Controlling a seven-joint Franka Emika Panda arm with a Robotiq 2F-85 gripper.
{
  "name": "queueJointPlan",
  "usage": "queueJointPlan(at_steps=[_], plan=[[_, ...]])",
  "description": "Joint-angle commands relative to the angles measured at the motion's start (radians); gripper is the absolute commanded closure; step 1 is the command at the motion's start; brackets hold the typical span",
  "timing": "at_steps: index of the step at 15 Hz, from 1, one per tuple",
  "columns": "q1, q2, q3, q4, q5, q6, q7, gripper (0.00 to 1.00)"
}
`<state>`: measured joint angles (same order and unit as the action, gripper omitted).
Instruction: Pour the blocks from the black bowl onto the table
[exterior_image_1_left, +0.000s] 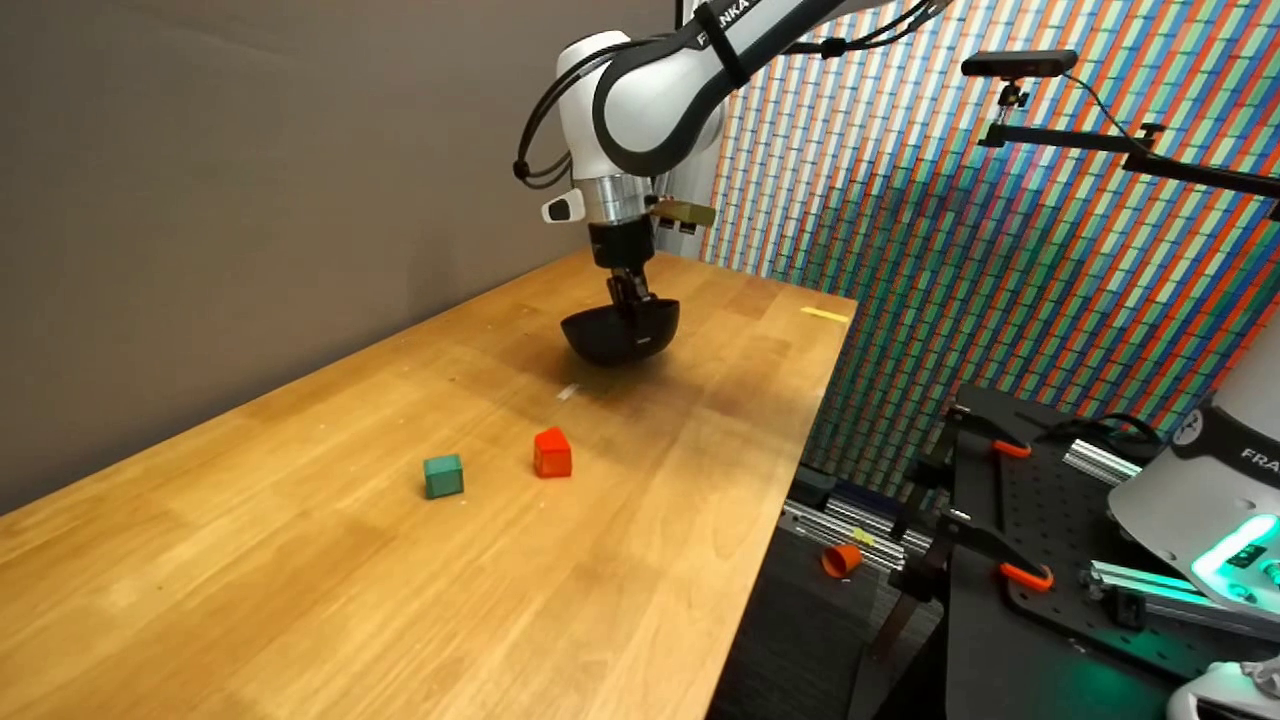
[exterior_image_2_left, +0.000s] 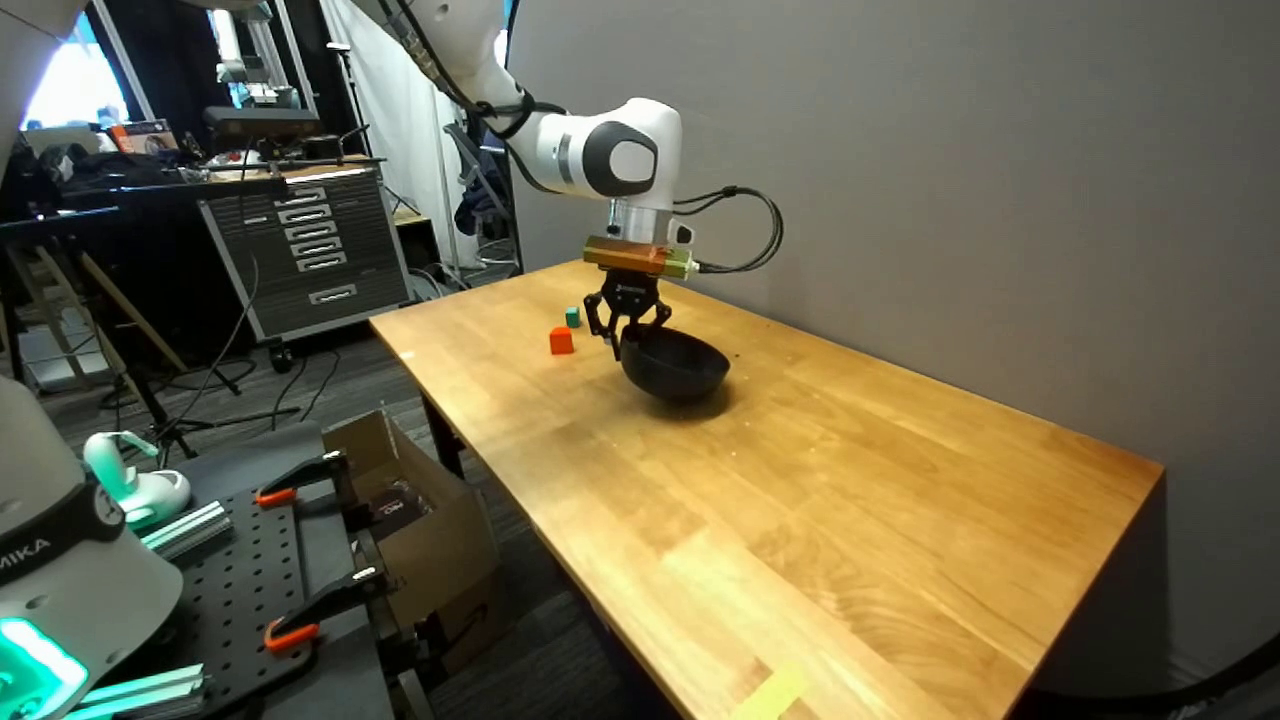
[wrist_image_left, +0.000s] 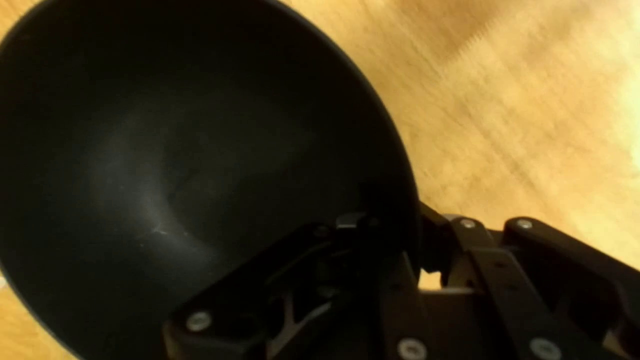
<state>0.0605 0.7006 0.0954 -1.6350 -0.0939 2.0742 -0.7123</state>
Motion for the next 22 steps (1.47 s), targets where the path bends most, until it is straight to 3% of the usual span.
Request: queueJointPlan(at_steps=[1,2,3,5,8,13,16,20,21,22], plan=[[-0.015,-0.001,0.021,-0.049,0.039,0.164,0.144,0.97],[-0.01,-0.012,0.021,-0.065,0.04,0.199,0.195,0.97],[-0.008,-0.019,0.019,-0.082,0.038,0.246,0.244,0.69],[0.007,-0.033,0.005,-0.124,0.019,0.341,0.349,0.59],[0.046,-0.077,-0.023,-0.198,0.001,0.457,0.514,0.34],[0.187,-0.233,-0.128,-0.293,-0.102,0.522,0.84,0.0],[0.268,-0.338,-0.174,-0.312,-0.213,0.428,1.002,0.0],[0.262,-0.496,-0.093,-0.345,-0.209,0.139,1.014,0.0],[0.24,-0.398,-0.085,-0.284,-0.223,0.22,1.012,0.0],[0.238,-0.424,-0.071,-0.289,-0.222,0.191,1.012,0.0]])
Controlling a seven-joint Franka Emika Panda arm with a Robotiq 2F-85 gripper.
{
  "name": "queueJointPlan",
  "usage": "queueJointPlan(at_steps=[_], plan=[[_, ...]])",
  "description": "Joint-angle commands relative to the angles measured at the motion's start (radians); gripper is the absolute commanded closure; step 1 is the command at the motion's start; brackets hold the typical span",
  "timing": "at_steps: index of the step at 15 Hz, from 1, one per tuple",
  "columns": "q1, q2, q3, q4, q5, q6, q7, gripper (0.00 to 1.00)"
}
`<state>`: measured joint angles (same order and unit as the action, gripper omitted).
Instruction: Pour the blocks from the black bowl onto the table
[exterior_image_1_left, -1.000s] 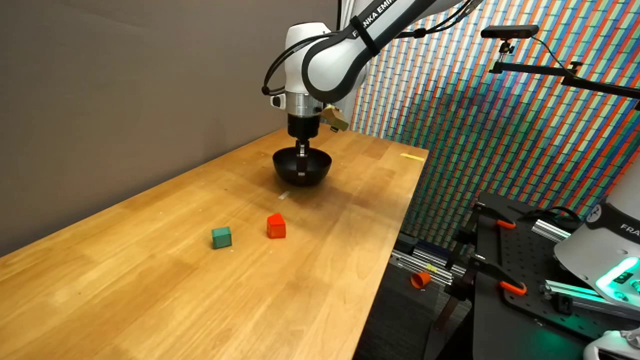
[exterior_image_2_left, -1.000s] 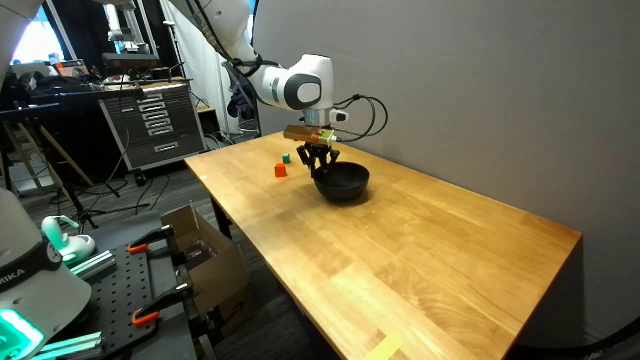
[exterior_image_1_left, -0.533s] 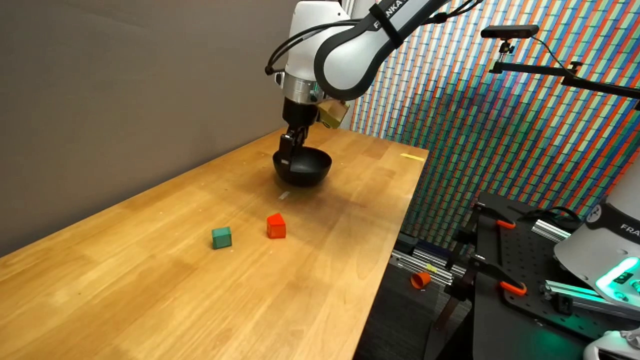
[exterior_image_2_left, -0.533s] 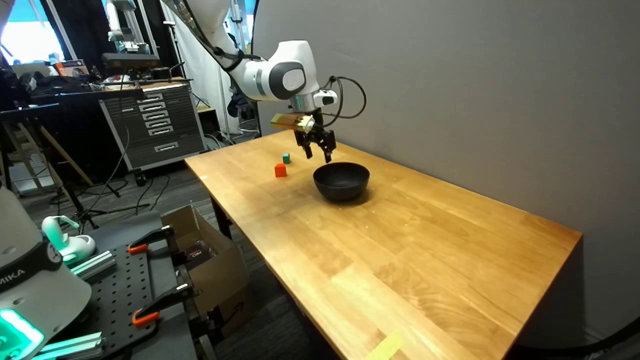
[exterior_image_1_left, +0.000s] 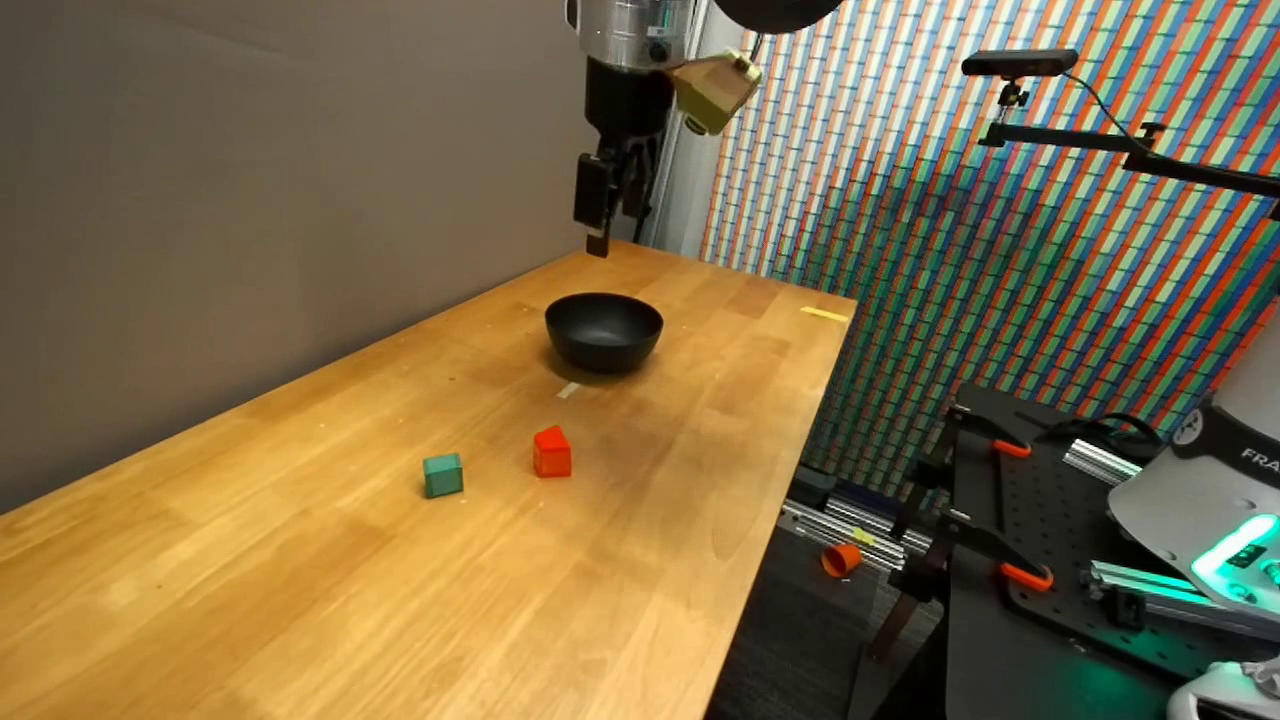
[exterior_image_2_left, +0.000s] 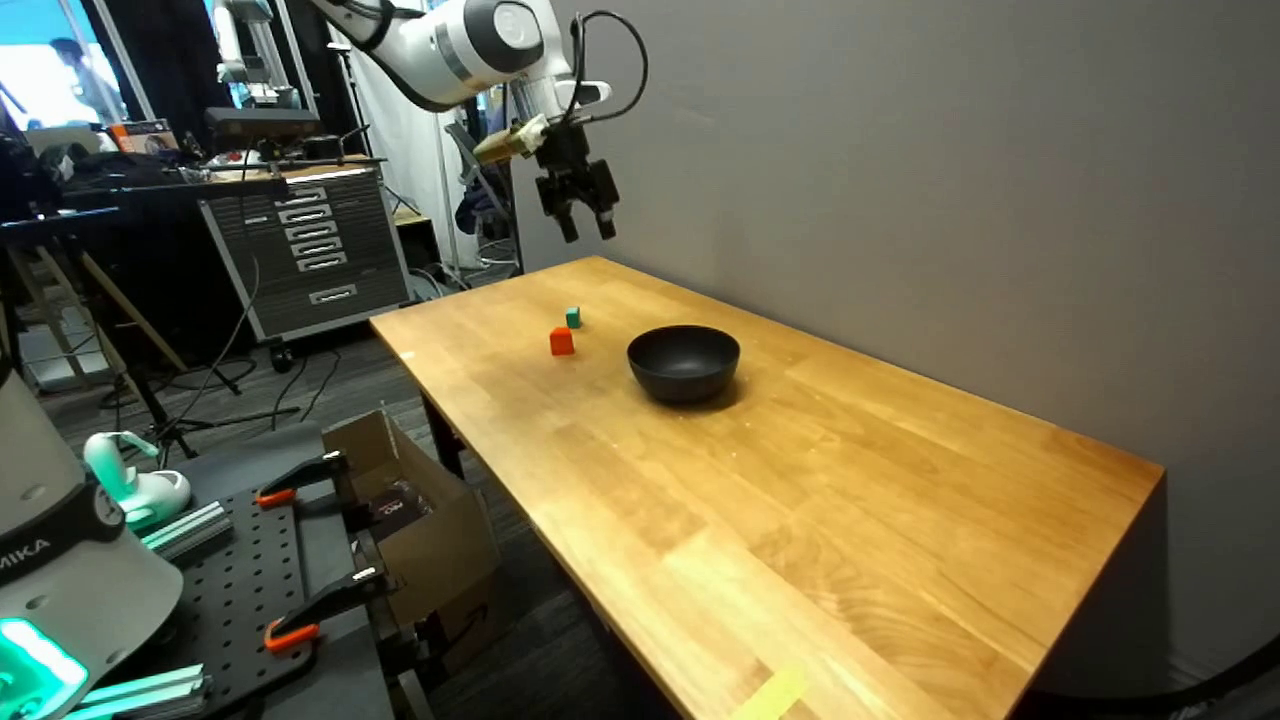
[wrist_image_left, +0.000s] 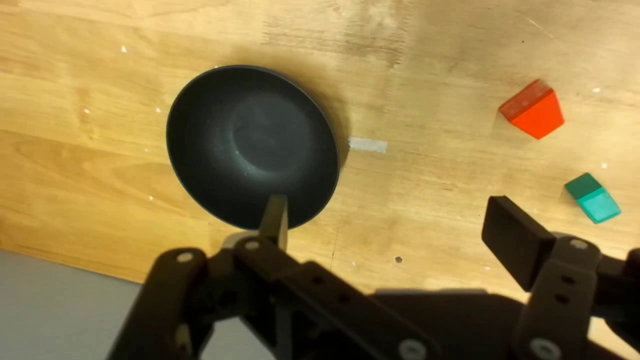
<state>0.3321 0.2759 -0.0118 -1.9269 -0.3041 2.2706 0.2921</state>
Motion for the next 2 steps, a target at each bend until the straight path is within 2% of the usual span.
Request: queueJointPlan(at_steps=[1,2], plan=[[-0.035,-0.003,0.041,0.002,-0.011,-0.005,0.007,0.0],[-0.037,0.003,0.041,0.003,-0.011,-0.004,0.007,0.0]])
